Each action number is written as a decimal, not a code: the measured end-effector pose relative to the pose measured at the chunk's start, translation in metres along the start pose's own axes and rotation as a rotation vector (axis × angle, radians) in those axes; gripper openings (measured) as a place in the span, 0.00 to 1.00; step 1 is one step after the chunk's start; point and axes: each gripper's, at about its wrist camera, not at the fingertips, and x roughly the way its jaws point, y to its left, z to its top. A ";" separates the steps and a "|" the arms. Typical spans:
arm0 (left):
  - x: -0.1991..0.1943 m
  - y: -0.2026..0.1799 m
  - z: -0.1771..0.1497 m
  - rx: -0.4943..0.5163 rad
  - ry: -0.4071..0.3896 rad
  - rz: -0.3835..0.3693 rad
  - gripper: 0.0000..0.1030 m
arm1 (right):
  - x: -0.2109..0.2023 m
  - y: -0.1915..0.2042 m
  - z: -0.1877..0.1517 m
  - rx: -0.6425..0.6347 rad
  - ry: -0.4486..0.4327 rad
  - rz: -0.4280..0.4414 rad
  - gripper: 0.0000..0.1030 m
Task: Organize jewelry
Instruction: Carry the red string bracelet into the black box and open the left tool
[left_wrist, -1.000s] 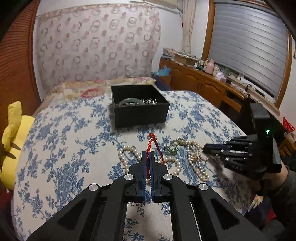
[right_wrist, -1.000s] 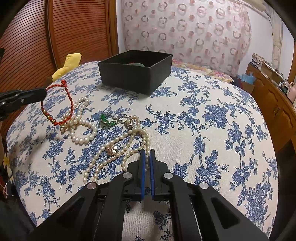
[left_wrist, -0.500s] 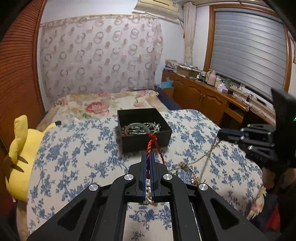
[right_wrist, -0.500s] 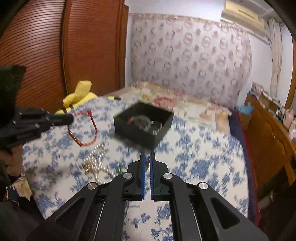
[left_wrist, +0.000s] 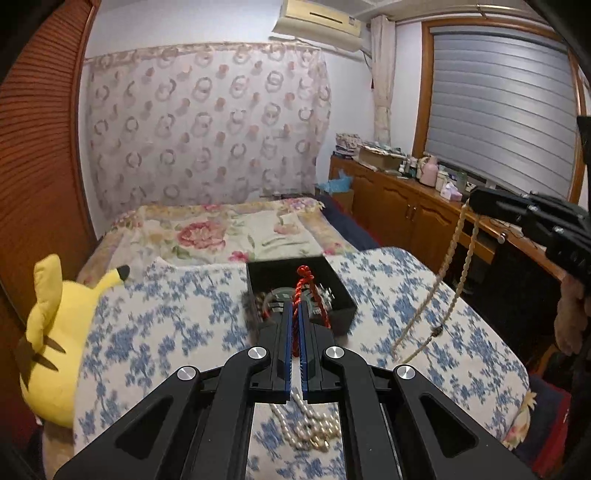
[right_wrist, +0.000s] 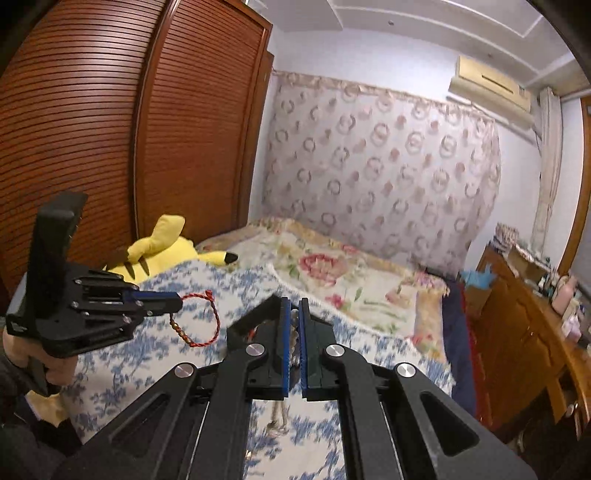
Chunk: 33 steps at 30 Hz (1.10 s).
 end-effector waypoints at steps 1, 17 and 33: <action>0.002 0.001 0.005 0.002 -0.004 0.002 0.02 | 0.001 -0.001 0.005 -0.002 -0.006 -0.001 0.05; 0.057 0.015 0.037 -0.004 0.027 -0.035 0.02 | 0.047 -0.024 0.037 0.000 -0.052 0.020 0.05; 0.135 0.030 0.040 -0.034 0.162 -0.080 0.02 | 0.098 -0.055 0.062 0.050 -0.014 0.147 0.05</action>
